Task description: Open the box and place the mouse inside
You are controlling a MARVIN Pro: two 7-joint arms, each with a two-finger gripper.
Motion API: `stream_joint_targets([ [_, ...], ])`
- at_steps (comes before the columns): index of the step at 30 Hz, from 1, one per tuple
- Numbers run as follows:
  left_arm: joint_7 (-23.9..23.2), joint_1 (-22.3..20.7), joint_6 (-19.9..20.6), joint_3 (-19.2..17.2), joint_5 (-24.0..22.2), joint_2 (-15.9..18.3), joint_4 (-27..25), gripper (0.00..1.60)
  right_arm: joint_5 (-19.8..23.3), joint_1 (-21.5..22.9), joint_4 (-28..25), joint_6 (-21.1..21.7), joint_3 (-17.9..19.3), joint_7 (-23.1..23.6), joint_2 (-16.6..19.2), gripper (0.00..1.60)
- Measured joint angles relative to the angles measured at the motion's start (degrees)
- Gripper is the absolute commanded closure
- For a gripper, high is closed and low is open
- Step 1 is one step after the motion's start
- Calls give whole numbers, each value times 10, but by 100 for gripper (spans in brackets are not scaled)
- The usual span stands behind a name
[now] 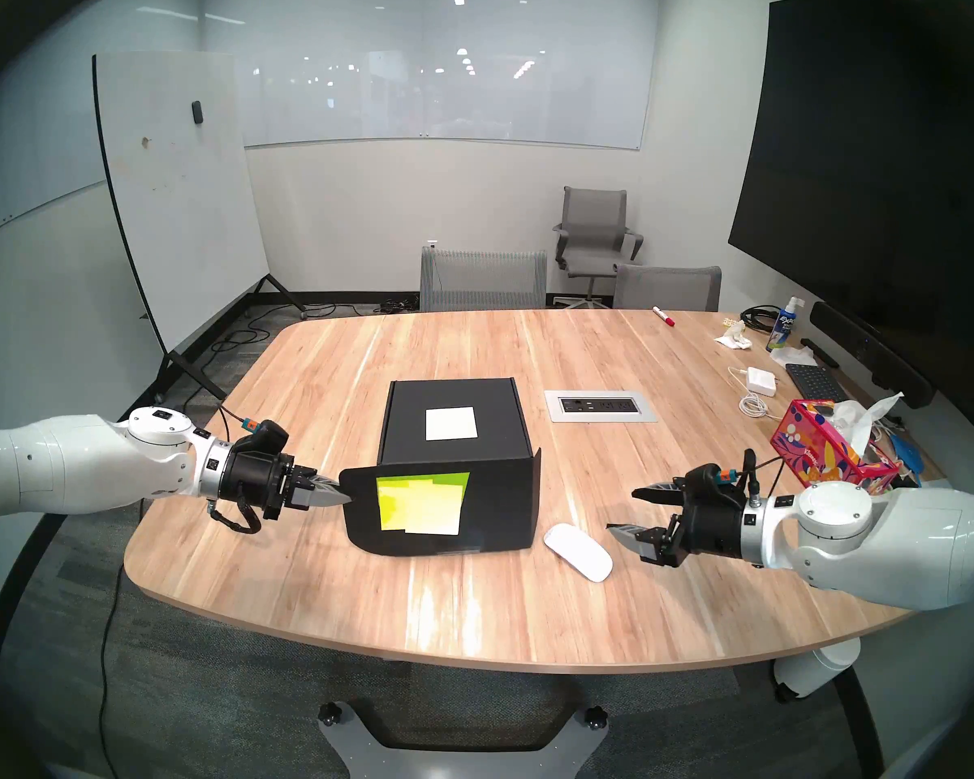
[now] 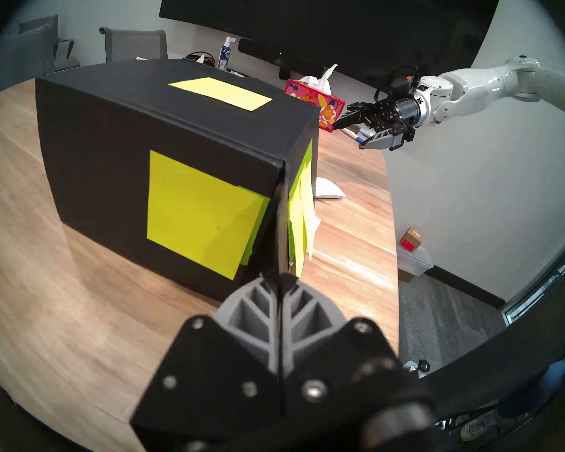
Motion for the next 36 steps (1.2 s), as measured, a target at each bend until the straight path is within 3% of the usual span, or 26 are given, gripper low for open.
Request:
stream_joint_targets([
  [25, -91, -38, 62, -3, 0, 69, -55, 160, 0, 0, 0, 0, 0, 0, 0, 0],
  [36, -113, -56, 109, -7, -2, 90, -79, 160, 0, 0, 0, 0, 0, 0, 0, 0],
])
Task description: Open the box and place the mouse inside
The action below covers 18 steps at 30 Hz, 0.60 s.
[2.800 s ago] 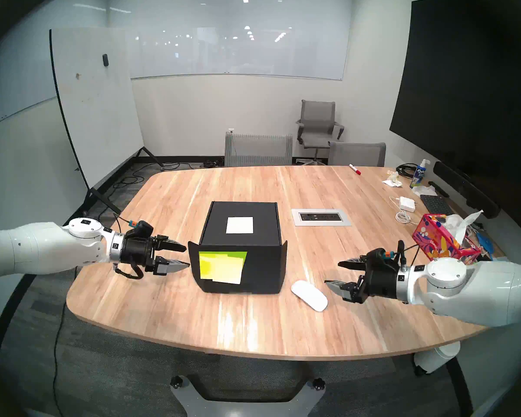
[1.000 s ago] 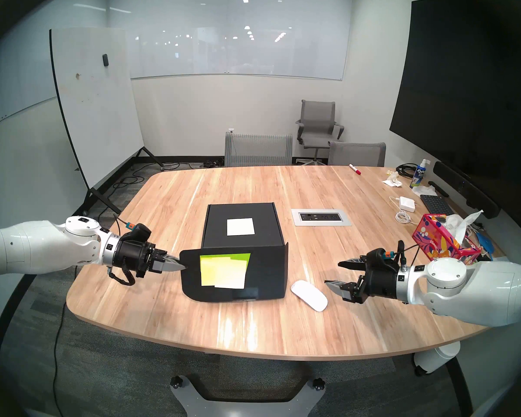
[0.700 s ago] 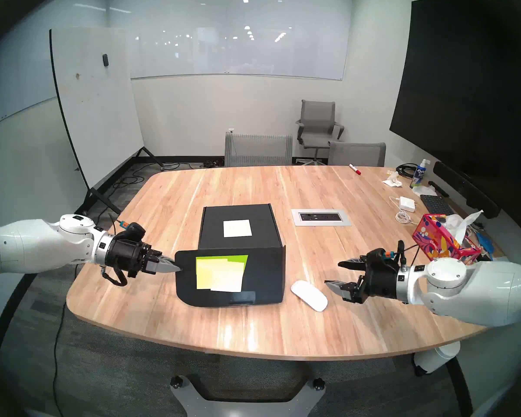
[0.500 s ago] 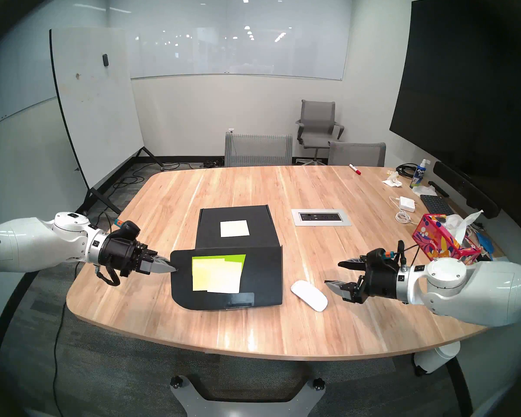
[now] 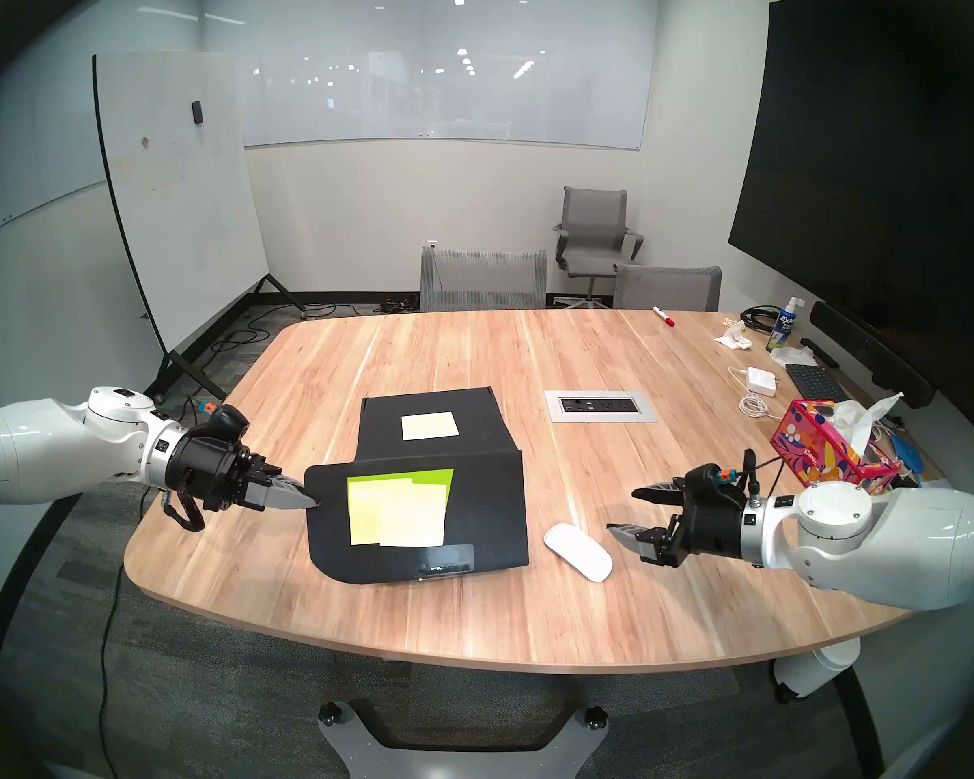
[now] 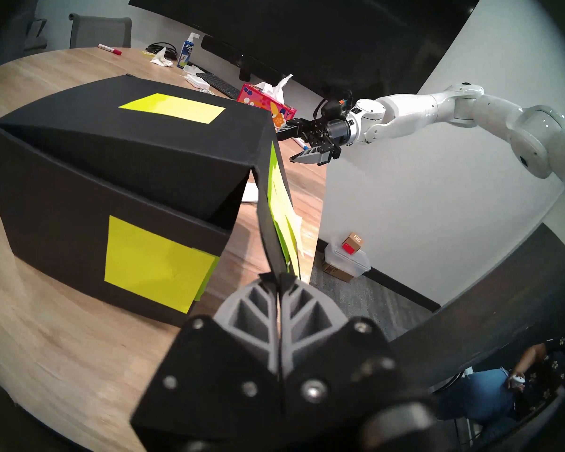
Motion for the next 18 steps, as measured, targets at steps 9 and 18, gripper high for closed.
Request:
stream_joint_targets([
  [9, -10, -12, 32, -5, -3, 13, -18, 160, 0, 0, 0, 0, 0, 0, 0, 0],
  [18, -9, -25, 86, -13, -19, 18, -31, 160, 0, 0, 0, 0, 0, 0, 0, 0],
])
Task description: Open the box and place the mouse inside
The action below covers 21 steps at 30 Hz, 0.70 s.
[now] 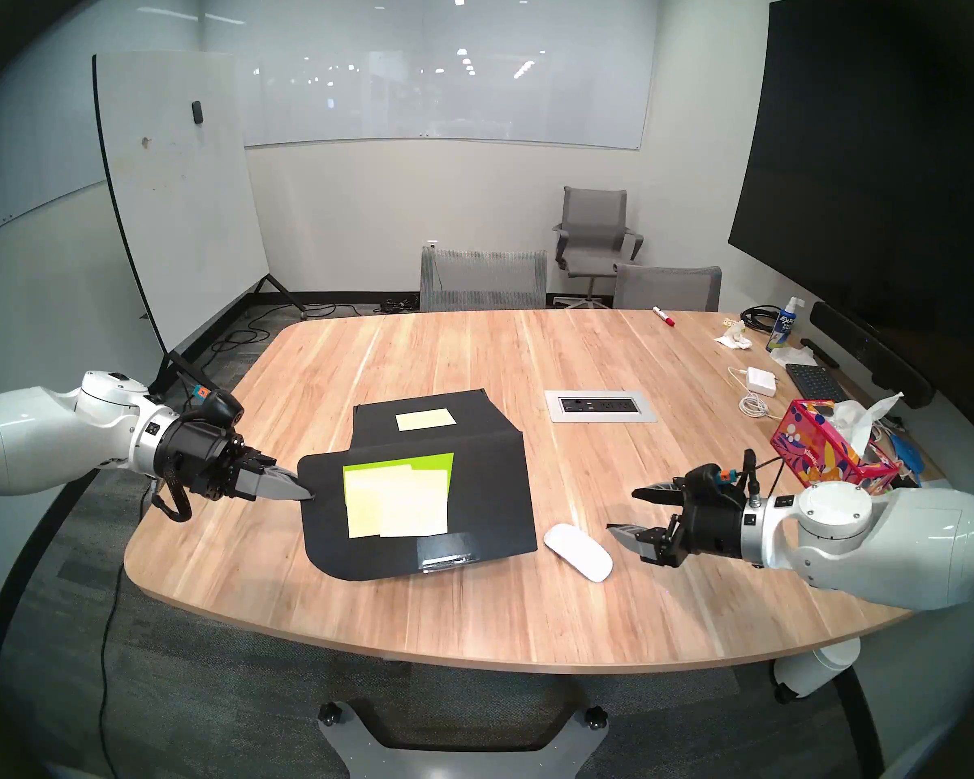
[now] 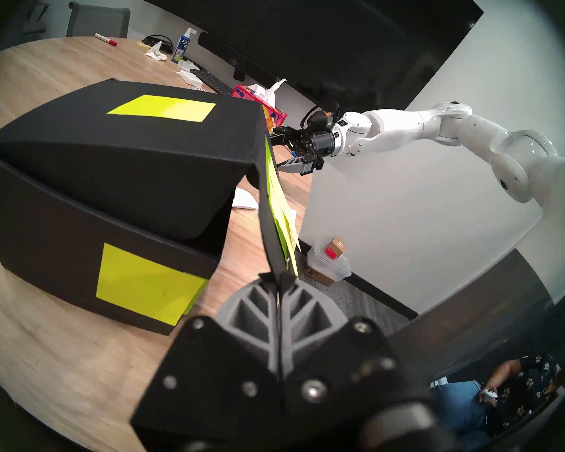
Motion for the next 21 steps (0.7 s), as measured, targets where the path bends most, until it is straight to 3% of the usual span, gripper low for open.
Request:
stream_joint_targets([
  [21, 44, -28, 121, -31, -69, -19, 7, 160, 0, 0, 0, 0, 0, 0, 0, 0],
])
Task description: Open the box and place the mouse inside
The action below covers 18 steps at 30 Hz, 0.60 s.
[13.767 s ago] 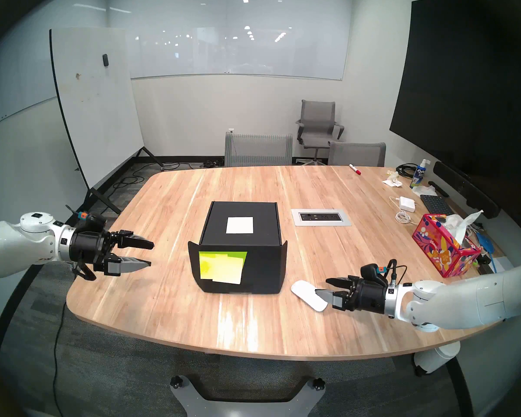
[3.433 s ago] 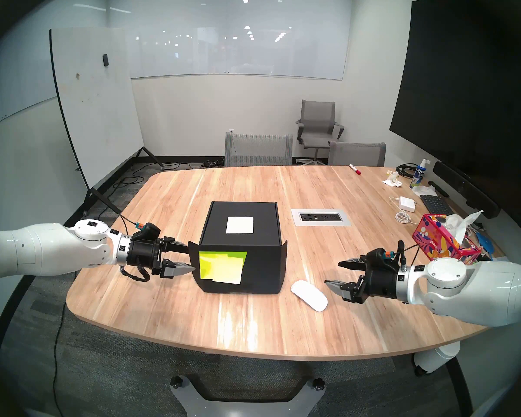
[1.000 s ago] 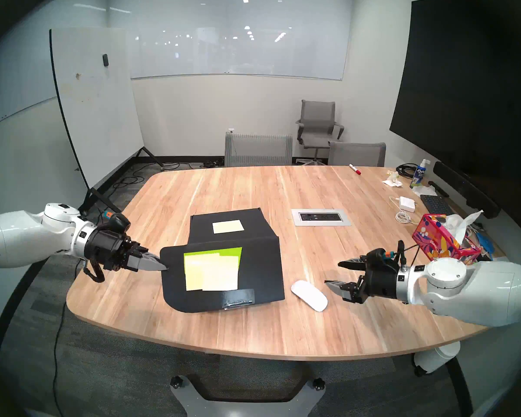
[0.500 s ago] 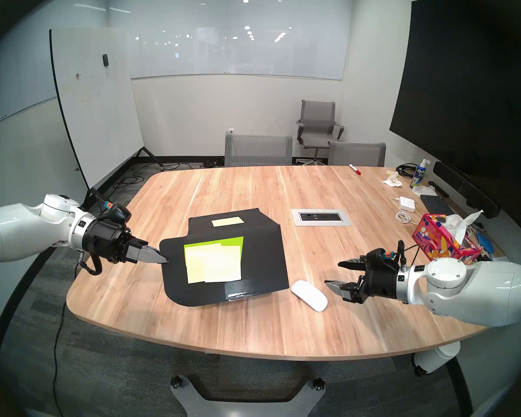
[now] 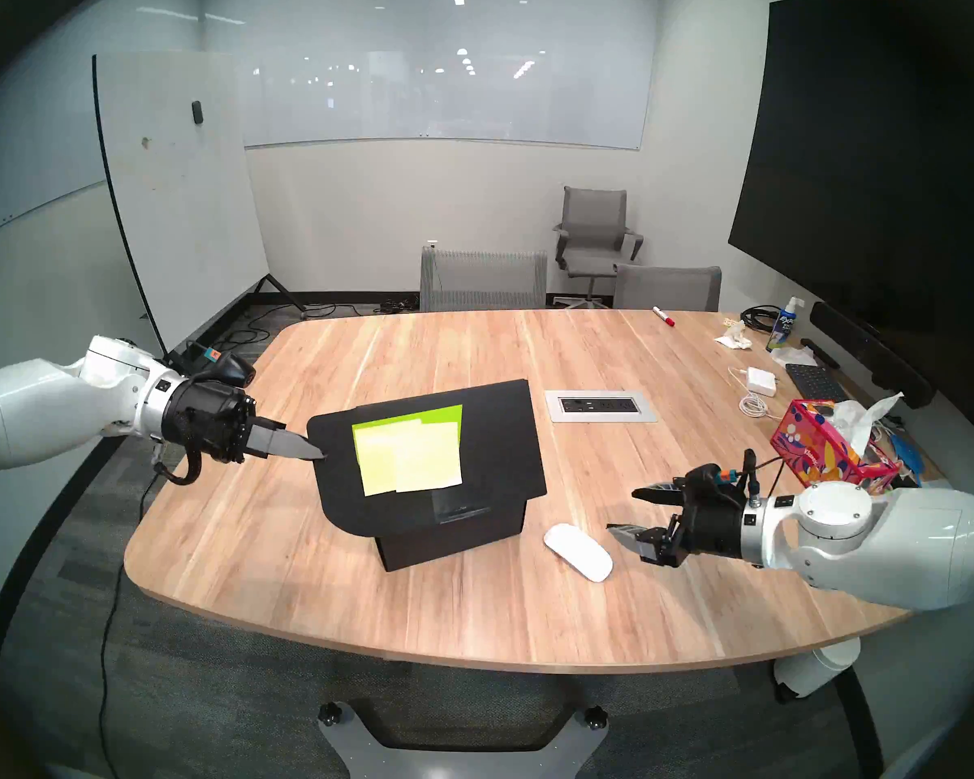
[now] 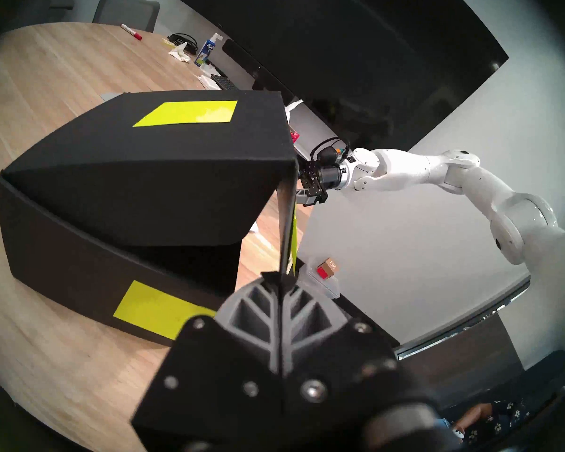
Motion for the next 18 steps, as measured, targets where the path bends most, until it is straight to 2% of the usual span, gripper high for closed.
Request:
stream_joint_targets([
  [18, 30, -15, 68, -20, -53, -24, 33, 160, 0, 0, 0, 0, 0, 0, 0, 0],
])
